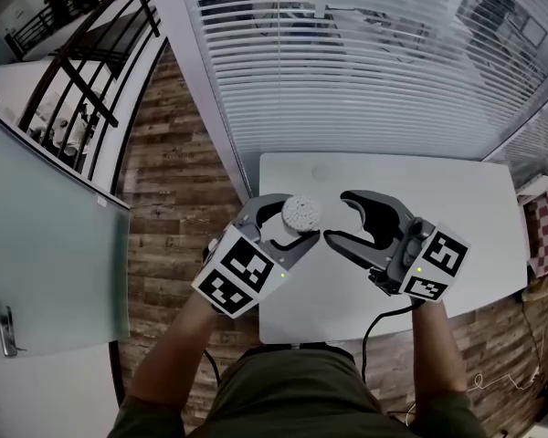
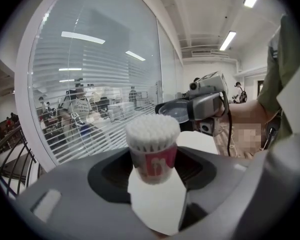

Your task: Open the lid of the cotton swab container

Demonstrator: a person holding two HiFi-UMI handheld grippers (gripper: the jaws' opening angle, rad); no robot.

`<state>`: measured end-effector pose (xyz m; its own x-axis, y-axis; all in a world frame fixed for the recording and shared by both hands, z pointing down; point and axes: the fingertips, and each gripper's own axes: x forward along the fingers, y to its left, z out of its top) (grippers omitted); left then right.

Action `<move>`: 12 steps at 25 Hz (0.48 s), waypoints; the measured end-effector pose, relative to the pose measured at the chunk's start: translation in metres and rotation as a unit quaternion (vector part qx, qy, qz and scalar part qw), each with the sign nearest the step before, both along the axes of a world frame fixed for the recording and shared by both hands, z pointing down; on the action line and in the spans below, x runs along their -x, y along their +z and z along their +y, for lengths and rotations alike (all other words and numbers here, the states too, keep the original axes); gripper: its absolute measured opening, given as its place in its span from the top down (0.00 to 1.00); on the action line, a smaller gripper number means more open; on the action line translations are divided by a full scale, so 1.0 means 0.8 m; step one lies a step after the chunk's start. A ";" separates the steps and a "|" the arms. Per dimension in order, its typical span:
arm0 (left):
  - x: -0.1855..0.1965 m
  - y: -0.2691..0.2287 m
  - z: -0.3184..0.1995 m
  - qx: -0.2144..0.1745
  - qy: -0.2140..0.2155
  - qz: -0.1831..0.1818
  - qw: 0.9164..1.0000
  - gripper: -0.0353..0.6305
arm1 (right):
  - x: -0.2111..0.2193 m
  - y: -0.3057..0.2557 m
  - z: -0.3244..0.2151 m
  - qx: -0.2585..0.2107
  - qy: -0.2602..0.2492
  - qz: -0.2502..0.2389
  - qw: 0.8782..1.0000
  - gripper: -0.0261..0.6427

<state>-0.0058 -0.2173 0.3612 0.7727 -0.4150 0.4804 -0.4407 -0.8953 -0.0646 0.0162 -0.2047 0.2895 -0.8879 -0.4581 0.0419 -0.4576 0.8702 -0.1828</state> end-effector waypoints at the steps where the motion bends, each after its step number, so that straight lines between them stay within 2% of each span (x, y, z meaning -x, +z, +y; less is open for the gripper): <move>1: 0.000 -0.001 0.000 0.000 0.000 0.001 1.000 0.55 | -0.001 0.002 0.001 0.002 0.002 -0.001 1.000 0.55; 12: -0.011 -0.007 0.009 -0.006 -0.001 0.002 1.000 0.55 | -0.012 0.011 0.010 0.015 0.009 -0.013 1.000 0.55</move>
<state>0.0028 -0.2101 0.3556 0.7734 -0.4224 0.4727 -0.4434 -0.8934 -0.0729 0.0255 -0.1968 0.2983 -0.8804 -0.4731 0.0339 -0.4682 0.8555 -0.2210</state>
